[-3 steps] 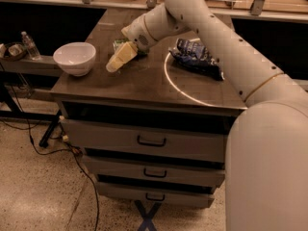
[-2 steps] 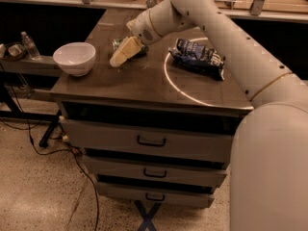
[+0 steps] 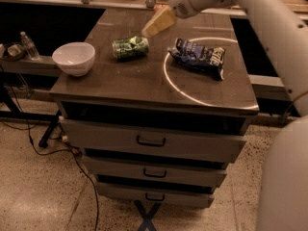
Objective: Move green can near white bowl
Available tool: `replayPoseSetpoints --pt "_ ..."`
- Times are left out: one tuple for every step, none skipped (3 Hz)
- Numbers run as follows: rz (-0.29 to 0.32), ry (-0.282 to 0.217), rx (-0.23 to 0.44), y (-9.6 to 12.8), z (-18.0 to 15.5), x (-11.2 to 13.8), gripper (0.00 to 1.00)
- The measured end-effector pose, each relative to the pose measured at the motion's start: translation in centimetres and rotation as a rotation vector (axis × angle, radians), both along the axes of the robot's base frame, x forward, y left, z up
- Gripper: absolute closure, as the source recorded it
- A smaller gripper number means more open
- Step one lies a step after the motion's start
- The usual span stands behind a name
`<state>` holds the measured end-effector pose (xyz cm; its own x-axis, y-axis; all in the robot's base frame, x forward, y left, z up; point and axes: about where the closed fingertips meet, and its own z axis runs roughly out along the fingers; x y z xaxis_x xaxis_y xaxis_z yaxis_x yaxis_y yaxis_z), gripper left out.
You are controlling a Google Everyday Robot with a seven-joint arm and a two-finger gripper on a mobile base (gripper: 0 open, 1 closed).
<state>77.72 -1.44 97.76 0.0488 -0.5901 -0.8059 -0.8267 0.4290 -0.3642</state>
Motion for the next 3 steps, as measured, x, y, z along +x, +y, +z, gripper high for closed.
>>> replayPoseSetpoints --pt "-0.175 -0.151 -0.052 -8.5 5.9 1.0 0.0" --pt "-0.323 -0.245 -0.069 -15.5 10.1 1.3 0.0" --pt "-0.332 -0.251 -0.068 -15.8 10.1 1.5 0.0"
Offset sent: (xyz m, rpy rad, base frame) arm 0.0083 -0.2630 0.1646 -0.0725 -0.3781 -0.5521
